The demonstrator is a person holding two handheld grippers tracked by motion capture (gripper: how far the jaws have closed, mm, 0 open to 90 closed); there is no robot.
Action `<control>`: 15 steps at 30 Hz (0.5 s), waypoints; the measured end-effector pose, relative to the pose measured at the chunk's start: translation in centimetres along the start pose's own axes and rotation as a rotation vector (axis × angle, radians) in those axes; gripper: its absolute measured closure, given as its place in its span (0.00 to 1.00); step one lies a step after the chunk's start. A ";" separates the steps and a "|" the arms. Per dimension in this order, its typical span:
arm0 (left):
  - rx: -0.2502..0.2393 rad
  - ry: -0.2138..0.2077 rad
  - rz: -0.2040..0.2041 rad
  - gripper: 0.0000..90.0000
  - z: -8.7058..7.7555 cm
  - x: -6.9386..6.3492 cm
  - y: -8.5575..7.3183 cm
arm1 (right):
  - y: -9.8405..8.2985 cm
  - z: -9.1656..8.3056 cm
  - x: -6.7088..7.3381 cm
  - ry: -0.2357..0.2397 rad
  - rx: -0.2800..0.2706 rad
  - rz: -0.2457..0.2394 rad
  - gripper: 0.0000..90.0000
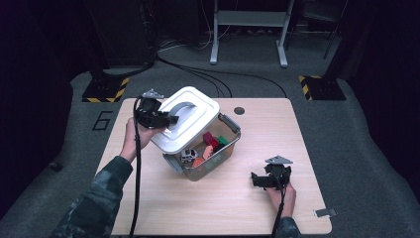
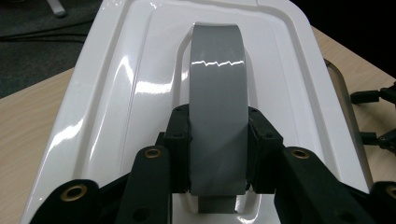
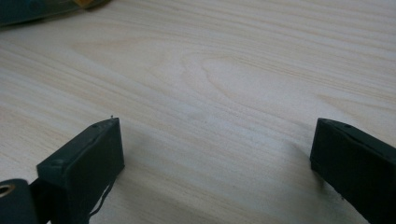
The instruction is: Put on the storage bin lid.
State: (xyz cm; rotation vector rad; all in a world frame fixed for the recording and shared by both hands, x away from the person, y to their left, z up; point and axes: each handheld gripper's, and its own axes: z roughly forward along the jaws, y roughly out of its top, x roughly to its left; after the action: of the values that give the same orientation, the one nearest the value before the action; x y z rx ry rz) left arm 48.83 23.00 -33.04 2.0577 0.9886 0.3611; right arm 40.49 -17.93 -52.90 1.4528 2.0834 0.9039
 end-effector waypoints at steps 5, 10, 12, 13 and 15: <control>0.019 -0.029 0.012 0.74 1.2 -1.1 0.1 | 0.0 0.0 0.0 0.000 -0.001 -0.002 0.02; 0.052 -0.045 0.033 0.74 2.1 -2.0 -0.1 | 0.0 0.0 0.0 0.000 0.000 0.000 0.02; 0.056 -0.052 0.025 0.74 2.5 -2.3 -0.3 | 0.0 0.0 0.0 -0.005 -0.001 0.001 0.02; 0.061 -0.058 0.018 0.74 2.6 -2.4 -0.4 | 0.0 0.0 0.0 -0.004 -0.001 0.000 0.02; 0.067 -0.061 0.018 0.74 3.0 -2.8 -0.7 | 0.0 0.0 0.0 -0.004 -0.001 0.001 0.02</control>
State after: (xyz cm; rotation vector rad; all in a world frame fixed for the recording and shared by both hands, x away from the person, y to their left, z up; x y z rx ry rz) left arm 48.34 19.50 -35.27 2.1265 0.9573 0.2759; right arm 40.52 -17.94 -52.91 1.4541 2.0798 0.9012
